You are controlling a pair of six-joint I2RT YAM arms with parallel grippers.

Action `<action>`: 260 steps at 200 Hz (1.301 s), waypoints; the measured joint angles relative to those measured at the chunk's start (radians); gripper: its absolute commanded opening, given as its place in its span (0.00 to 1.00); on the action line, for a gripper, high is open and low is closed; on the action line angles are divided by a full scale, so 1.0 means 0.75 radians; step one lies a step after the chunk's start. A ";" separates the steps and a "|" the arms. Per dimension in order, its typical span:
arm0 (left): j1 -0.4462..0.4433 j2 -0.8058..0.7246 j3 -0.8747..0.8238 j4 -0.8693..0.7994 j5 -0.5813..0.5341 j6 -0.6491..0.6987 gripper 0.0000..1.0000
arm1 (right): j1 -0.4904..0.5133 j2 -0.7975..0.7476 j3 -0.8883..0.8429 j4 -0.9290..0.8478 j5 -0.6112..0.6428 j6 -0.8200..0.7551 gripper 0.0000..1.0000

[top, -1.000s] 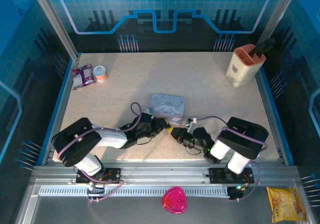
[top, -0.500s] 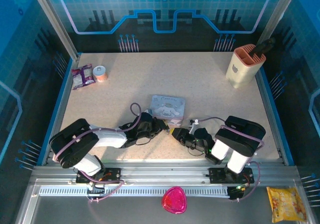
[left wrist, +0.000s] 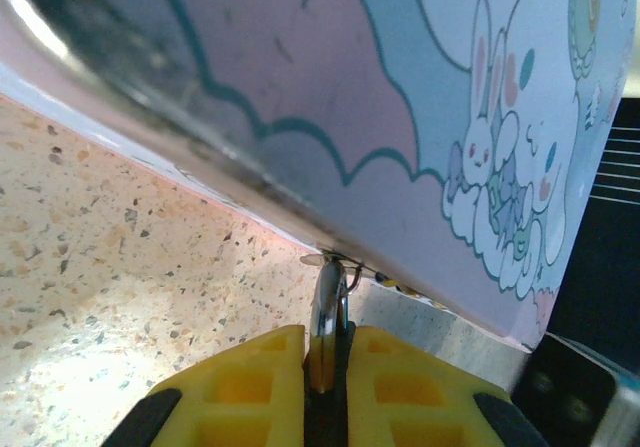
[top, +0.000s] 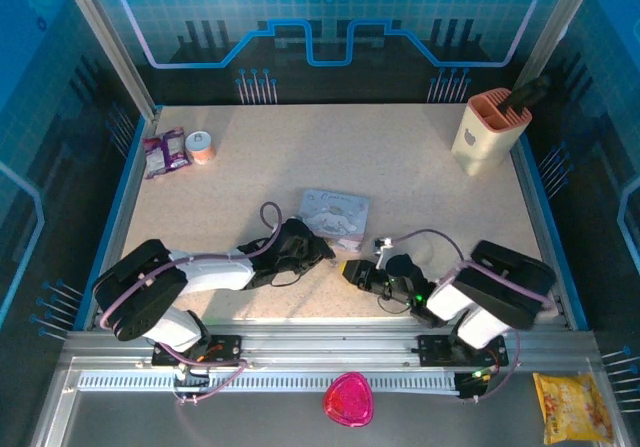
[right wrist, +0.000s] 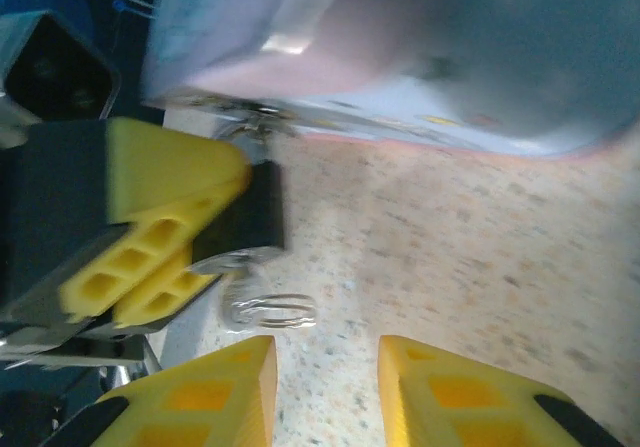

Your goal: Unlock a padlock with a key

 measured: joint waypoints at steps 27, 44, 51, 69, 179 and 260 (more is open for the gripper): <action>0.000 -0.003 0.034 -0.069 -0.004 0.000 0.00 | 0.121 -0.329 0.201 -0.503 0.148 -0.256 0.32; 0.000 -0.016 0.046 -0.109 -0.006 0.000 0.00 | 0.154 -0.386 0.293 -0.647 0.205 -0.417 0.32; 0.000 -0.021 0.049 -0.123 -0.008 0.001 0.00 | 0.156 -0.379 0.313 -0.693 0.226 -0.470 0.32; 0.000 -0.038 0.050 -0.154 -0.008 0.001 0.00 | 0.173 -0.330 0.317 -0.787 0.283 -0.578 0.32; 0.000 -0.111 0.056 -0.292 -0.008 0.001 0.00 | 0.390 -0.086 0.329 -0.683 0.555 -1.067 0.33; 0.000 -0.140 0.057 -0.321 -0.008 0.002 0.00 | 0.398 -0.040 0.377 -0.641 0.622 -1.101 0.17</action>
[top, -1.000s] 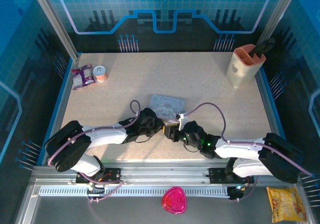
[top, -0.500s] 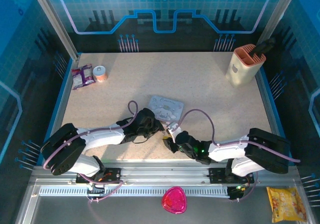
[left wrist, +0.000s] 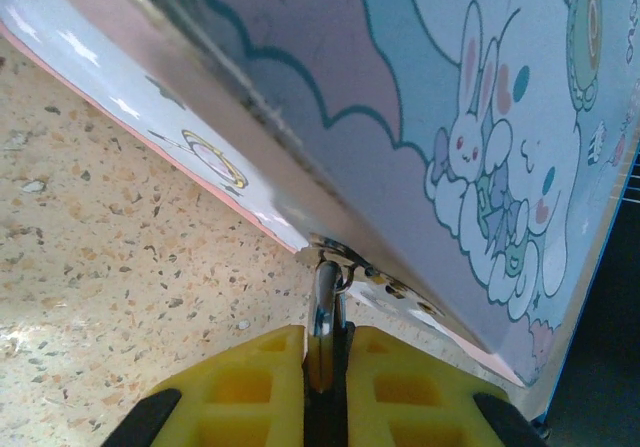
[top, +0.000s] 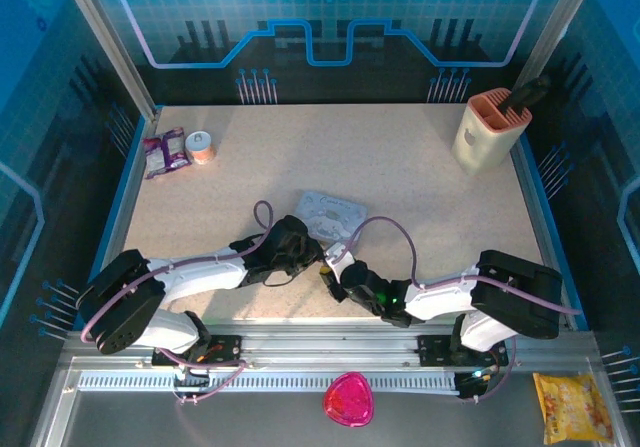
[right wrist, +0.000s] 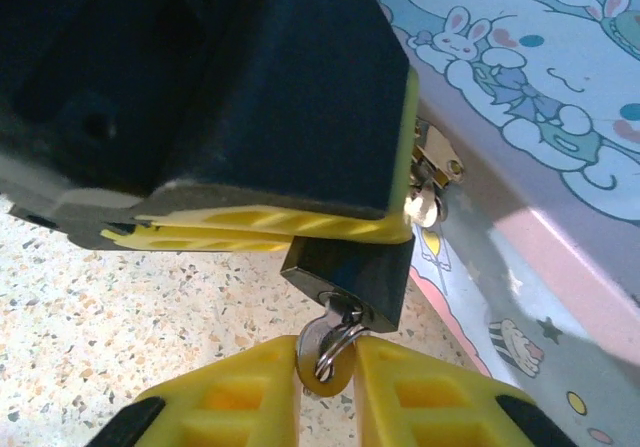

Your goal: Unlock a padlock with a key

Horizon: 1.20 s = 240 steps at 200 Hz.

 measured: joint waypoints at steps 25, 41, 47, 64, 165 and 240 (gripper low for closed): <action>0.000 0.000 0.000 -0.003 -0.005 -0.001 0.00 | 0.000 0.006 0.012 -0.016 0.002 0.010 0.07; 0.000 0.000 0.000 -0.005 -0.013 -0.001 0.00 | 0.000 0.007 0.014 -0.019 0.001 0.041 0.03; -0.001 0.000 0.000 -0.006 -0.015 -0.001 0.00 | -0.001 0.007 0.014 -0.020 -0.004 0.055 0.02; -0.003 0.001 0.000 -0.011 -0.016 -0.001 0.00 | -0.003 0.008 0.014 -0.021 -0.018 0.100 0.00; -0.024 0.044 0.013 -0.012 -0.024 0.033 0.00 | -0.080 0.001 -0.059 0.077 -0.226 0.549 0.04; -0.037 0.069 0.078 -0.101 -0.011 0.391 0.01 | -0.204 -0.130 -0.149 0.057 -0.400 0.691 0.37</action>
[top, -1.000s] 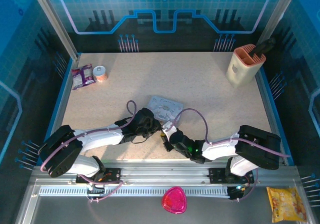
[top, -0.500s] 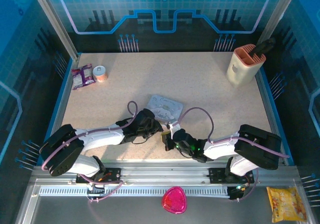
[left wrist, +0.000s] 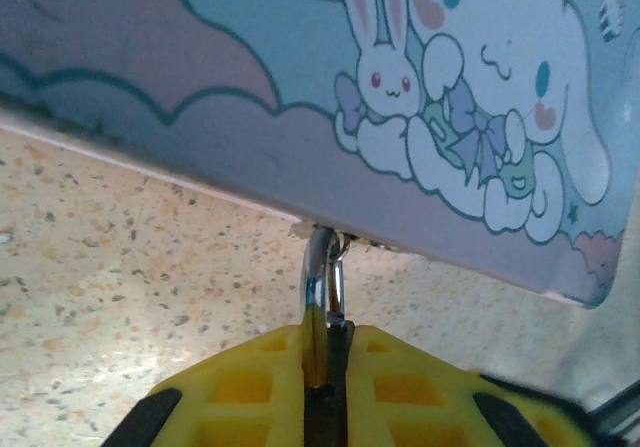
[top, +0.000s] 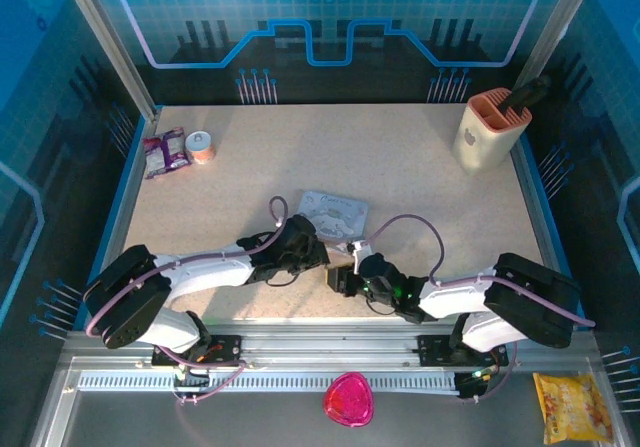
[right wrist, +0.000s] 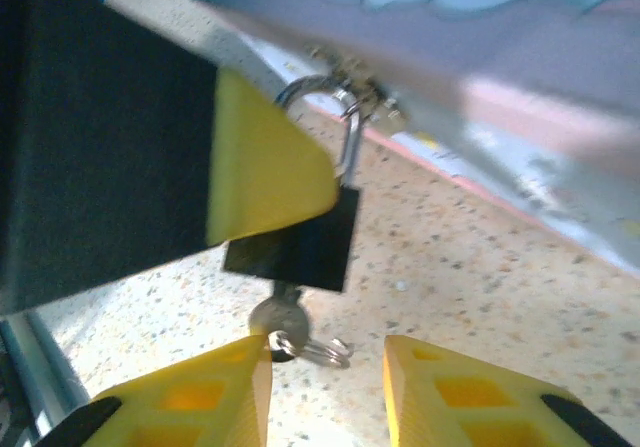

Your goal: Unlock a padlock with a key

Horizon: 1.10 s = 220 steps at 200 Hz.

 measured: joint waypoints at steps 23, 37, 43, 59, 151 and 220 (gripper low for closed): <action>-0.001 0.035 0.005 -0.044 -0.002 0.107 0.02 | -0.054 -0.003 -0.002 -0.025 -0.020 0.011 0.38; -0.005 0.055 0.027 -0.080 -0.016 0.169 0.03 | -0.081 -0.004 -0.002 -0.032 -0.036 0.019 0.39; -0.007 0.062 0.039 -0.094 -0.025 0.190 0.04 | -0.091 -0.004 -0.002 -0.034 -0.041 0.020 0.38; -0.015 0.075 0.057 -0.120 -0.050 0.236 0.07 | -0.114 -0.004 -0.002 -0.041 -0.053 0.024 0.39; -0.071 0.163 0.171 -0.311 -0.223 0.309 0.48 | -0.149 -0.055 -0.002 -0.103 -0.079 0.019 0.40; -0.021 -0.192 0.058 -0.294 -0.298 0.330 0.71 | -0.178 -0.091 0.008 -0.140 -0.119 -0.010 0.40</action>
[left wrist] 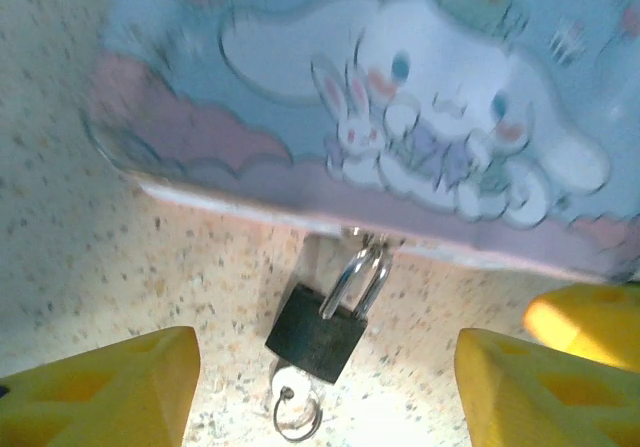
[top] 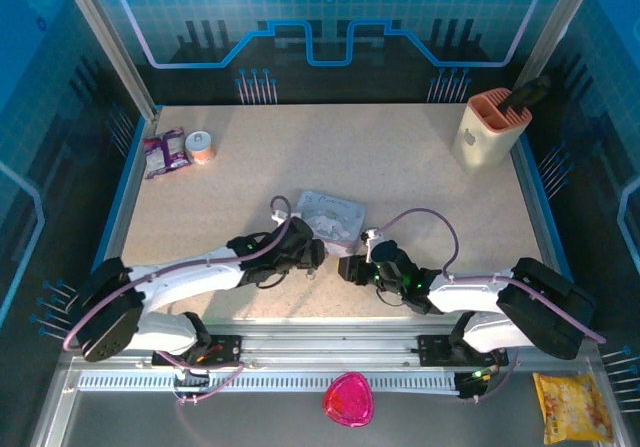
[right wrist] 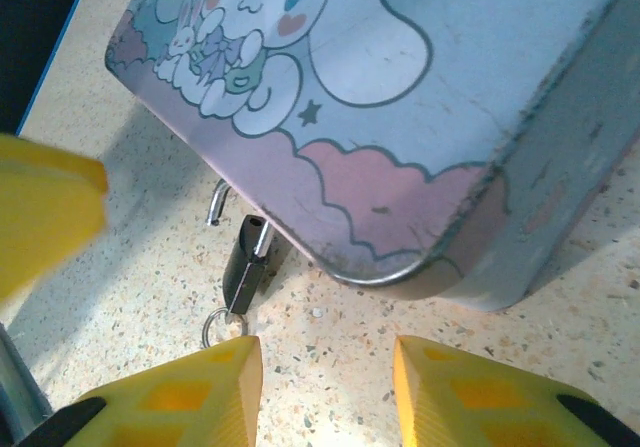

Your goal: Unlock a padlock with a key

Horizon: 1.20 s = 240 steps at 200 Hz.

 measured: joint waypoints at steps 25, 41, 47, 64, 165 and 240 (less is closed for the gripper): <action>0.127 -0.041 0.003 0.026 0.017 0.050 0.76 | -0.001 0.002 0.012 0.013 -0.021 0.004 0.40; 0.211 -0.024 0.023 0.014 0.028 0.101 0.78 | 0.004 0.018 0.015 0.036 -0.030 0.017 0.40; 0.244 -0.004 0.043 0.010 0.040 0.120 0.78 | 0.007 0.028 0.017 0.041 -0.030 0.021 0.41; 0.330 0.070 0.102 0.016 0.090 0.161 0.78 | 0.016 0.075 0.040 0.046 -0.035 0.040 0.43; 0.391 0.357 0.238 0.089 0.214 0.199 0.74 | -0.260 0.210 0.145 0.065 -0.216 0.082 0.57; 0.335 0.361 0.191 0.182 0.157 0.060 0.74 | -0.179 0.305 0.141 0.196 -0.190 0.130 0.50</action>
